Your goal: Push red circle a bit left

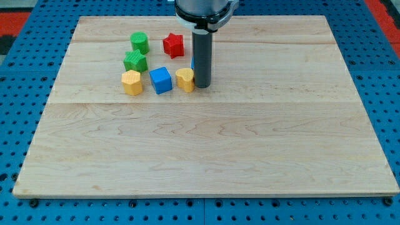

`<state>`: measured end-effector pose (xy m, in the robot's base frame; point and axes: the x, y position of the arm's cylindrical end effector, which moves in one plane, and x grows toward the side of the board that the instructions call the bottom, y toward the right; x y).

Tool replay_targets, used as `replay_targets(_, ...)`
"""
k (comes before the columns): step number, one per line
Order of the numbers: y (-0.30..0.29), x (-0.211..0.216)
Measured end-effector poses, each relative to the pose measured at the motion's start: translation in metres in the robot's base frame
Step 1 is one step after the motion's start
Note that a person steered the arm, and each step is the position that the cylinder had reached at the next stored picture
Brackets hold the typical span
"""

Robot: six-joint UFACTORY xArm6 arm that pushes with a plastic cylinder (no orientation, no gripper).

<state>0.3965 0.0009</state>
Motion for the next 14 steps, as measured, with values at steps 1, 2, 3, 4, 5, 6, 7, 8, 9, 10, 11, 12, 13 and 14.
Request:
replay_targets(1, 0.0, -0.021)
replay_targets(2, 0.002, -0.022)
replay_targets(3, 0.01, -0.02)
replay_targets(4, 0.048, -0.027)
replay_targets(5, 0.096, -0.034)
replay_targets(6, 0.174, -0.019)
replay_targets(7, 0.216, -0.008)
replay_targets(8, 0.224, -0.015)
replay_targets(9, 0.227, -0.033)
replay_targets(10, 0.239, -0.051)
replay_targets(11, 0.259, -0.063)
replay_targets(12, 0.275, -0.079)
replay_targets(13, 0.28, -0.09)
replay_targets(14, 0.273, -0.09)
